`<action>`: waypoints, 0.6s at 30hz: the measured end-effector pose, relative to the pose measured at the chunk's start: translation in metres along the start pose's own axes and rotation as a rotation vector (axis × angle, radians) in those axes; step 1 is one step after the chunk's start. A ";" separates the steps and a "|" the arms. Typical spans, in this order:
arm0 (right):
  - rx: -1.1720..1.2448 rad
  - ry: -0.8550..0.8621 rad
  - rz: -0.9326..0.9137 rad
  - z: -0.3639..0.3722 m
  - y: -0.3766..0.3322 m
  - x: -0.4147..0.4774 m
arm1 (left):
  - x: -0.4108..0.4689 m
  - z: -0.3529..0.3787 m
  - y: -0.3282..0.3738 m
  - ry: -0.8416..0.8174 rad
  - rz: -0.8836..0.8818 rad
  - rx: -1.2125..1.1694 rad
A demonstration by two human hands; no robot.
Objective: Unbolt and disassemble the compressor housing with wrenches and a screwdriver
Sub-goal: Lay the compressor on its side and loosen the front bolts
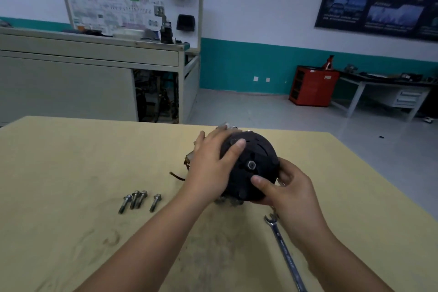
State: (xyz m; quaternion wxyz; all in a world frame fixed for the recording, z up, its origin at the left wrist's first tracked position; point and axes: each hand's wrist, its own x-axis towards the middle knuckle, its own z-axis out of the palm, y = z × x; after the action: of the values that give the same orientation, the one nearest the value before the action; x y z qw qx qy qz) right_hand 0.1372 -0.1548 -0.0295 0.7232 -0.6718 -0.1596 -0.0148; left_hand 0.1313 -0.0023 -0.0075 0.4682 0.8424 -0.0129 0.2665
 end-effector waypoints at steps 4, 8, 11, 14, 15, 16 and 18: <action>-0.035 0.012 -0.003 -0.013 0.012 -0.017 | -0.020 0.005 0.008 -0.009 0.202 0.049; -0.101 0.074 0.015 -0.014 0.032 -0.039 | -0.049 0.012 -0.005 -0.049 0.417 0.169; -0.182 0.139 -0.031 -0.010 0.035 -0.050 | -0.058 0.017 -0.009 0.012 0.511 0.204; -0.382 0.159 -0.139 -0.006 0.029 -0.052 | -0.057 0.015 -0.010 0.021 0.458 0.188; -0.402 0.159 -0.150 -0.005 0.027 -0.052 | -0.058 0.014 -0.010 0.019 0.424 0.174; -0.412 0.152 -0.146 -0.005 0.026 -0.054 | -0.060 0.014 -0.011 0.023 0.395 0.165; -0.468 0.120 -0.142 -0.005 0.024 -0.056 | -0.063 0.016 -0.014 0.040 0.313 0.138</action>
State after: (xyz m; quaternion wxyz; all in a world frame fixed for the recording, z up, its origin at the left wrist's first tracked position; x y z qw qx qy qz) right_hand 0.0910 -0.1677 -0.0667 0.5534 -0.8058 -0.1553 -0.1422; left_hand 0.0879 -0.0217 -0.0544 0.3624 0.8547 -0.1162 0.3530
